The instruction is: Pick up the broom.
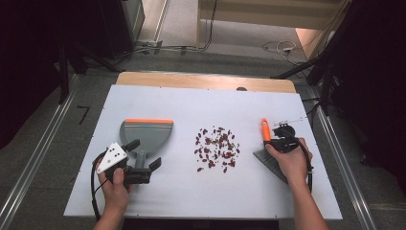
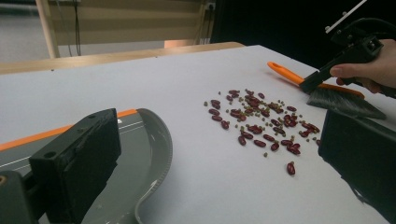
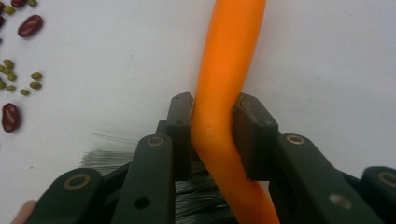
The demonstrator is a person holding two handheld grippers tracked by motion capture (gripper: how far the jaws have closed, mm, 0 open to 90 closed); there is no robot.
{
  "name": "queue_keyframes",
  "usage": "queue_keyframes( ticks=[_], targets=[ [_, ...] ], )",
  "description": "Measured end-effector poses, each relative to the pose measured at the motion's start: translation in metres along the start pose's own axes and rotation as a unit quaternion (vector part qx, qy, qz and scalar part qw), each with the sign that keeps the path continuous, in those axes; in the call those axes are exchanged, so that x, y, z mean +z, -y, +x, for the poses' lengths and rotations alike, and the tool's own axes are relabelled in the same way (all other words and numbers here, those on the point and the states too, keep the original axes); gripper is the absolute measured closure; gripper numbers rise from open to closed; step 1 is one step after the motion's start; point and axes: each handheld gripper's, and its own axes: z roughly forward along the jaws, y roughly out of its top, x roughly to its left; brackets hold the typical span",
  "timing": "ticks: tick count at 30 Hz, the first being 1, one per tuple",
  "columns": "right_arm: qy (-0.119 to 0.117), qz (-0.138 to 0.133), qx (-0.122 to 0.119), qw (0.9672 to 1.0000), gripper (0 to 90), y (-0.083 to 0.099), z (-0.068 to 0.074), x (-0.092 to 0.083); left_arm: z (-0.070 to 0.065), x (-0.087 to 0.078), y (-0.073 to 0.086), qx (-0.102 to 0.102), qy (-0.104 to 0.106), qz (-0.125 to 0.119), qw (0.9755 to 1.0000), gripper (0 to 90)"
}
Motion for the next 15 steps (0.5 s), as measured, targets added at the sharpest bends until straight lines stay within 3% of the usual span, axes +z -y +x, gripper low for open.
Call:
queue_keyframes(
  ticks=[1,2,3,5,7,9,12,15],
  targets=[
    [-0.017,-0.013,0.007,0.9998,67.7,0.002,-0.004,-0.001,0.000,0.000,0.000,0.000,0.000,-0.001,1.0000,0.0],
    [-0.019,-0.022,0.012,0.9995,67.7,0.003,-0.006,-0.002,0.000,0.000,0.000,0.001,0.000,-0.001,1.0000,0.0],
    [-0.019,-0.022,0.012,0.9995,67.7,0.003,-0.006,-0.002,0.000,0.000,-0.001,0.002,0.000,-0.001,1.0000,0.0],
    [-0.009,-0.056,0.006,0.9984,67.8,0.007,-0.005,-0.008,0.000,-0.001,-0.001,0.003,-0.001,-0.002,1.0000,0.0],
    [-0.014,-0.074,-0.007,0.9971,67.9,0.010,-0.004,-0.012,0.000,-0.002,-0.001,0.002,-0.001,-0.005,1.0000,0.0],
    [-0.016,-0.099,-0.004,0.9950,68.1,0.012,-0.004,-0.016,0.000,-0.003,-0.002,0.003,-0.003,-0.007,1.0000,0.0],
    [-0.027,-0.139,0.002,0.9899,68.3,0.016,-0.005,-0.026,0.000,-0.003,-0.002,0.002,-0.003,-0.010,0.9999,0.0],
    [-0.038,-0.185,0.021,0.9817,68.4,0.020,-0.009,-0.035,-0.001,-0.004,-0.003,0.005,-0.003,-0.011,0.9999,0.0]
  ],
)
